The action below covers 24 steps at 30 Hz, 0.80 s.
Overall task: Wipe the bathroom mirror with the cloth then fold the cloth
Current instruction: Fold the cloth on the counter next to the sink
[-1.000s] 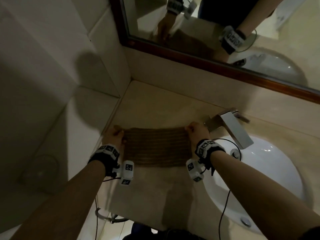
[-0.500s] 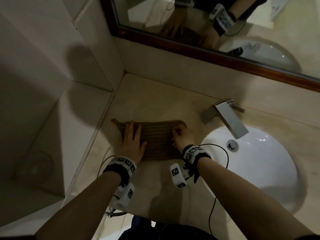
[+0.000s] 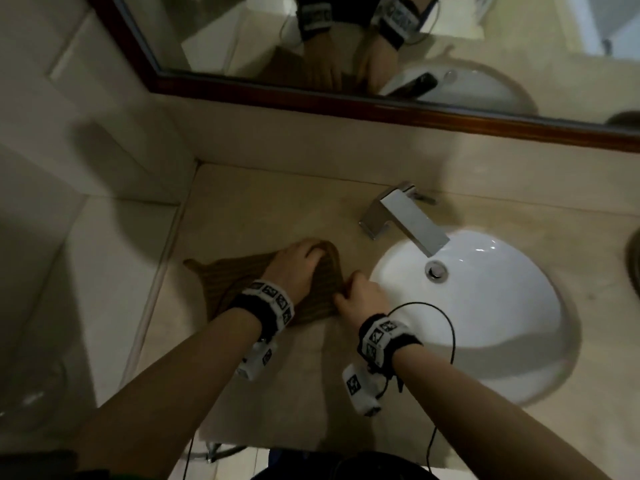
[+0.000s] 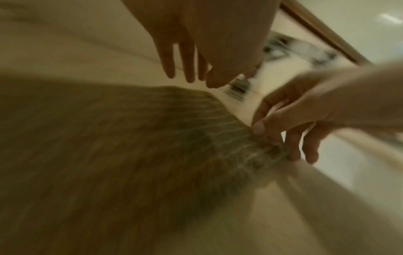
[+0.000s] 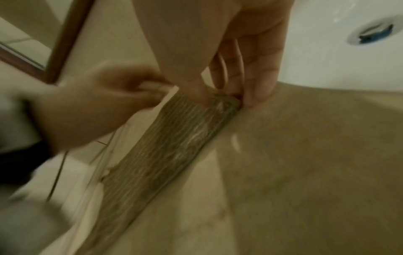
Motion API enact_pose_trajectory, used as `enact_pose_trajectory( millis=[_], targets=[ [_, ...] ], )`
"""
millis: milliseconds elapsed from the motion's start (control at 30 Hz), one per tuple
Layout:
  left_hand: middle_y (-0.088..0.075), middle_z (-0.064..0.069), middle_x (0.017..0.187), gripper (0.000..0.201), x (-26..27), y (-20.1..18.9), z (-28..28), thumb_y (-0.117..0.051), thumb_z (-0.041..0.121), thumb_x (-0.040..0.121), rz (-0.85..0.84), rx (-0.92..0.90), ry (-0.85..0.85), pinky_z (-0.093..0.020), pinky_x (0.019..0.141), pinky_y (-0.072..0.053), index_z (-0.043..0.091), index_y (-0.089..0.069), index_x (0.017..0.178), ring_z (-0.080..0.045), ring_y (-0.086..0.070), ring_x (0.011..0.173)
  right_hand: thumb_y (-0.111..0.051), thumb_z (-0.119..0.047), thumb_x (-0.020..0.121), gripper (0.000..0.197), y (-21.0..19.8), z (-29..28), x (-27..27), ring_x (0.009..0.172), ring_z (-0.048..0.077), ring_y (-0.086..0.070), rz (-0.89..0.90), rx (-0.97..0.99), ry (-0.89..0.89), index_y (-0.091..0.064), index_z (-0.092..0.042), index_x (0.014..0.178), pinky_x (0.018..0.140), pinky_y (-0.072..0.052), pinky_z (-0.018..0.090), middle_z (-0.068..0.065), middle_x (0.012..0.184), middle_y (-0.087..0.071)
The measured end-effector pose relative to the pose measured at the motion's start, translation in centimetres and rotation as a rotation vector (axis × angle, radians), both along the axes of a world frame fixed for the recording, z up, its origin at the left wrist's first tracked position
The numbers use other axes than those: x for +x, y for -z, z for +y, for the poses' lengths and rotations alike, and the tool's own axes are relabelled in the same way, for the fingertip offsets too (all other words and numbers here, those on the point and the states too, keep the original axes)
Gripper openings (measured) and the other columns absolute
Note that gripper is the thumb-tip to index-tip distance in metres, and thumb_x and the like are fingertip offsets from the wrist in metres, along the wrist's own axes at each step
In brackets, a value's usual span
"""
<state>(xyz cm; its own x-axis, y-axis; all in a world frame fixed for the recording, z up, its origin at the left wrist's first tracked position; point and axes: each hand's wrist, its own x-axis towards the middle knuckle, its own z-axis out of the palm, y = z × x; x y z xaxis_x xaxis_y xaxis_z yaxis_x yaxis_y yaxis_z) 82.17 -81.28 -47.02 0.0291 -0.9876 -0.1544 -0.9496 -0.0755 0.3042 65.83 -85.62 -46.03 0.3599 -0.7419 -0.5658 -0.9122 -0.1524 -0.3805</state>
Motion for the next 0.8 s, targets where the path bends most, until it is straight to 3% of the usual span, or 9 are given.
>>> enact_pose_trajectory(
  millis=[133, 267, 533, 633, 700, 800],
  targets=[
    [-0.04, -0.01, 0.146, 0.05, -1.9, -0.4, -4.0, -0.055, 0.012, 0.089, -0.227, 0.141, 0.329, -0.038, 0.11, -0.03, 0.014, -0.044, 0.138, -0.028, -0.042, 0.129, -0.058, -0.025, 0.085, 0.024, 0.7, 1.4, -0.6, 0.09, 0.029, -0.058, -0.06, -0.01, 0.101, -0.047, -0.011, 0.102, 0.077, -0.051, 0.04, 0.009, 0.103, -0.058],
    [-0.04, -0.011, 0.141, 0.047, -2.2, -0.5, -6.0, -0.051, 0.013, 0.09, -0.349, 0.198, 0.358, -0.039, 0.111, -0.027, 0.014, -0.043, 0.137, -0.03, -0.042, 0.127, -0.06, -0.021, 0.086, 0.024, 1.1, 1.9, -1.1, 0.092, 0.029, -0.059, -0.066, -0.012, 0.114, -0.046, -0.011, 0.103, 0.075, -0.048, 0.038, 0.01, 0.103, -0.059],
    [-0.04, -0.011, 0.138, 0.043, -2.2, -1.1, -6.2, -0.049, 0.008, 0.09, -0.416, 0.251, 0.29, -0.04, 0.104, -0.031, 0.016, -0.048, 0.133, -0.03, -0.036, 0.129, -0.062, -0.031, 0.087, 0.027, 1.5, 1.6, -1.4, 0.094, 0.03, -0.059, -0.028, 0.046, 0.133, -0.054, -0.01, 0.101, 0.077, -0.052, 0.039, 0.012, 0.102, -0.061],
    [-0.046, -0.012, 0.131, 0.042, -1.6, -1.3, -5.4, -0.049, 0.013, 0.093, -0.289, 0.277, 0.137, -0.039, 0.089, -0.046, 0.02, -0.046, 0.134, -0.03, -0.054, 0.109, -0.062, -0.032, 0.086, 0.031, 1.2, 1.9, -1.2, 0.096, 0.03, -0.06, -0.02, 0.034, 0.156, -0.05, -0.01, 0.105, 0.075, -0.05, 0.036, 0.01, 0.103, -0.06],
    [-0.053, -0.011, 0.123, 0.042, -1.5, -1.4, -4.7, -0.043, 0.015, 0.097, -0.192, 0.294, 0.05, -0.035, 0.073, -0.048, 0.025, -0.041, 0.137, -0.029, -0.06, 0.091, -0.061, -0.032, 0.086, 0.032, 1.0, 2.1, -1.1, 0.096, 0.029, -0.06, -0.021, 0.02, 0.143, -0.047, -0.012, 0.107, 0.075, -0.049, 0.036, 0.009, 0.105, -0.06],
    [-0.064, -0.01, 0.109, 0.042, -1.2, -1.5, -3.5, -0.033, 0.017, 0.101, -0.105, 0.283, -0.056, -0.034, 0.072, -0.05, 0.028, -0.039, 0.141, -0.026, -0.062, 0.083, -0.059, -0.035, 0.087, 0.03, 0.8, 2.1, -1.2, 0.097, 0.029, -0.06, -0.006, 0.017, 0.091, -0.051, -0.012, 0.105, 0.078, -0.052, 0.038, 0.009, 0.104, -0.062]
  ],
)
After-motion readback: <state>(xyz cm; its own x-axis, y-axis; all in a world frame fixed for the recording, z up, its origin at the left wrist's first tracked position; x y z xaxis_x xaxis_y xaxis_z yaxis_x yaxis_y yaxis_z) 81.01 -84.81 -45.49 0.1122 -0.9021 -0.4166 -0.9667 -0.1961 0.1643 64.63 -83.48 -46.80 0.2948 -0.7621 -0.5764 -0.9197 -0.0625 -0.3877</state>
